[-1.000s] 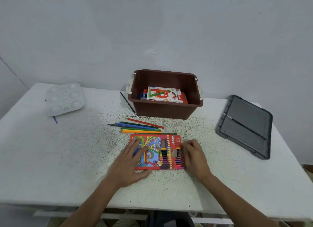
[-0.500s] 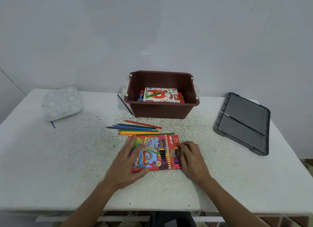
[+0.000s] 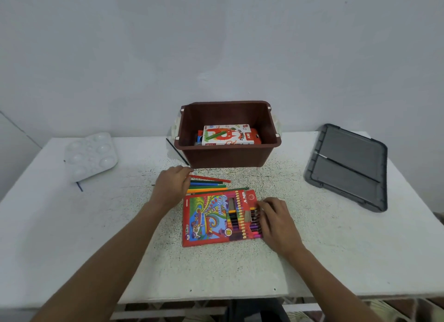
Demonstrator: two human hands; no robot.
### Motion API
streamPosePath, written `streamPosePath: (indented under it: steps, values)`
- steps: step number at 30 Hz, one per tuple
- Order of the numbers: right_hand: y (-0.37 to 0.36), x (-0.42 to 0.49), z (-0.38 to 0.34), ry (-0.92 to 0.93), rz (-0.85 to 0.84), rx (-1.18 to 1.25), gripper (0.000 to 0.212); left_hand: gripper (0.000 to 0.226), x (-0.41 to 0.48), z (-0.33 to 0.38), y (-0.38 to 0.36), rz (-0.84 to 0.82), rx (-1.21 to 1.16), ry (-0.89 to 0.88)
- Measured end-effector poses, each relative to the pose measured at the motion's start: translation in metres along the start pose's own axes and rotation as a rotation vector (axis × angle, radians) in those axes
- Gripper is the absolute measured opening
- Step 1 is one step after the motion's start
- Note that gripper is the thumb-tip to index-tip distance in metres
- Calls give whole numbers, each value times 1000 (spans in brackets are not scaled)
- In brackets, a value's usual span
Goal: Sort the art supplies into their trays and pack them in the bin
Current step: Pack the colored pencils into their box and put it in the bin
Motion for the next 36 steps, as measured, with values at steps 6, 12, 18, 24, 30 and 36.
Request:
streamPosePath:
  steps: [6, 12, 18, 24, 30, 36]
  values:
    - [-1, 1, 2, -9, -3, 1, 34, 24, 30, 12, -14, -187, 307, -31]
    - [0, 0, 2, 5, 7, 4, 33, 17, 36, 19, -12, -223, 492, -71]
    - [0, 0, 3, 9, 12, 4, 32, 22, 35, 20, -14, -196, 552, -125]
    - [0, 1, 5, 4, 10, 6, 30, 38, 10, 43, -2, 53, 410, -373]
    - [1, -1, 2, 3, 8, 10, 27, 18, -14, 60, 8, 193, 56, -352]
    - [1, -2, -2, 13, 3, 4, 24, 15, -22, 75, 4, 122, -430, -223]
Point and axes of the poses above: each hand's wrist, its own x-axis towards the middle knuckle, its own y-axis out of the back of the hand, z = x × y, the point moved 9 cm from there along x, towards the middle knuckle, and after that the axes turned 15 degrees about -z, right-handed, at the moved point
